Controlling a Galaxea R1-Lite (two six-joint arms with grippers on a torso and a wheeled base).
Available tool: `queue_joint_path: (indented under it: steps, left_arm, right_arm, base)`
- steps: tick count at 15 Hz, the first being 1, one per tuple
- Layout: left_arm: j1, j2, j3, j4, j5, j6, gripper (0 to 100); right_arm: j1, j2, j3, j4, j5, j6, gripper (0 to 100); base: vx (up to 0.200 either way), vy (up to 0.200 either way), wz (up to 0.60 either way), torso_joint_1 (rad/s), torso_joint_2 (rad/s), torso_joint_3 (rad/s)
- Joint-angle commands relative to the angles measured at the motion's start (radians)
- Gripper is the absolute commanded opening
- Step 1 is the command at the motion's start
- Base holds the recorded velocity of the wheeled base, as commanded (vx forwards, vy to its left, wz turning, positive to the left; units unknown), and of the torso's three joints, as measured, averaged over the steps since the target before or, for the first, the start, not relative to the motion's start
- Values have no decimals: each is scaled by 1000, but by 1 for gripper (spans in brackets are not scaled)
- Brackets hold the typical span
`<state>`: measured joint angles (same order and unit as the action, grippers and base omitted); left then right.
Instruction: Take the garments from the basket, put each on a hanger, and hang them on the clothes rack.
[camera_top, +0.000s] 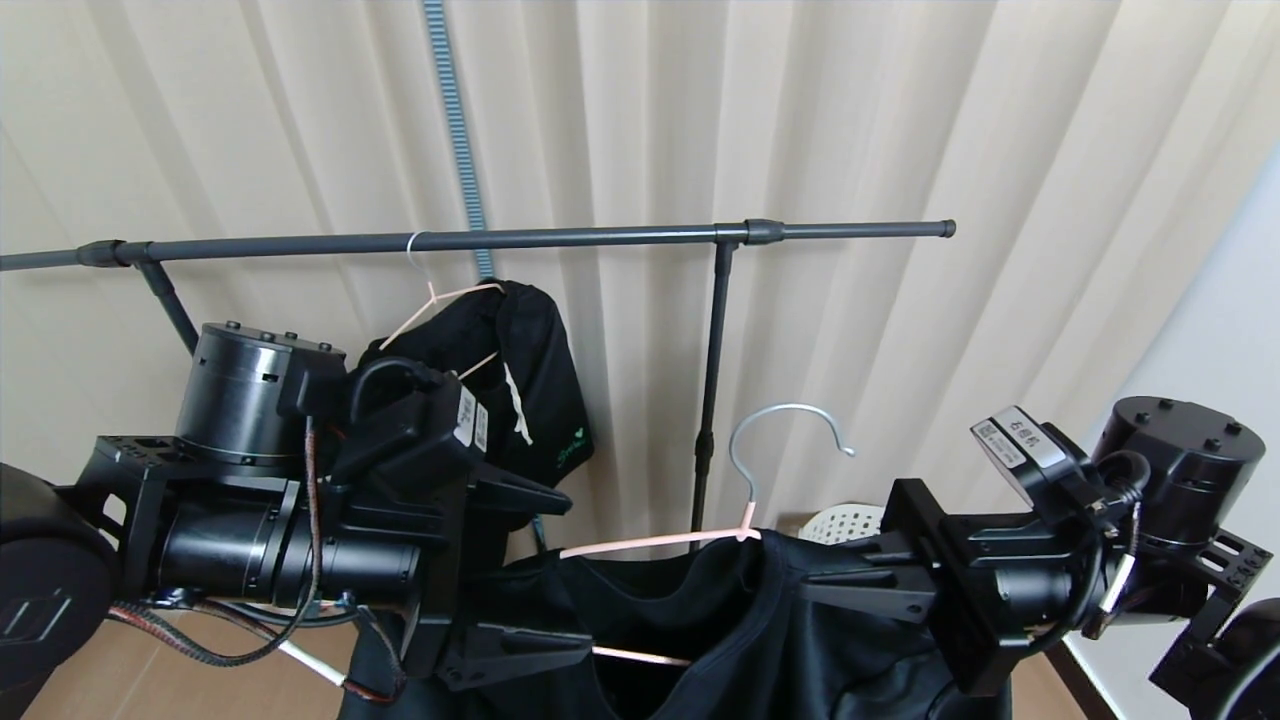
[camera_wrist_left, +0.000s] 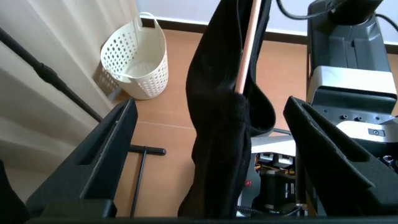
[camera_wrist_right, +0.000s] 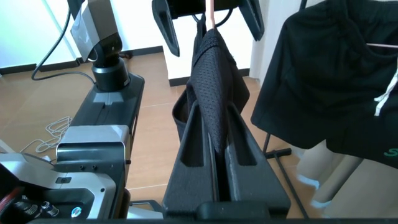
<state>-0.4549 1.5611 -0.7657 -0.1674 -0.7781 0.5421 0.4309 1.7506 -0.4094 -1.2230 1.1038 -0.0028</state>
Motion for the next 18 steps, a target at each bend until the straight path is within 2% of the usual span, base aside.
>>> queue_joint_path:
  steps: [1, 5, 6, 18]
  left_arm:
    - [1, 11, 6, 0, 5, -1, 100]
    - [1, 11, 26, -1, 30, -1, 100]
    - [1, 14, 26, -1, 34, -1, 0]
    - [4, 2, 49, -10, 34, -1, 0]
  right_arm:
    - [0, -8, 1, -1, 1, 0, 0]
    - [0, -17, -3, -1, -1, 0, 0]
    - [0, -17, -3, -1, -1, 0, 0]
    - [0, -14, -5, -1, -13, 1, 0]
  base:
    - [0, 0, 0, 0, 0, 0]
    - [0, 0, 0, 0, 0, 0]
    - [0, 0, 0, 0, 0, 0]
    - [0, 0, 0, 0, 0, 0]
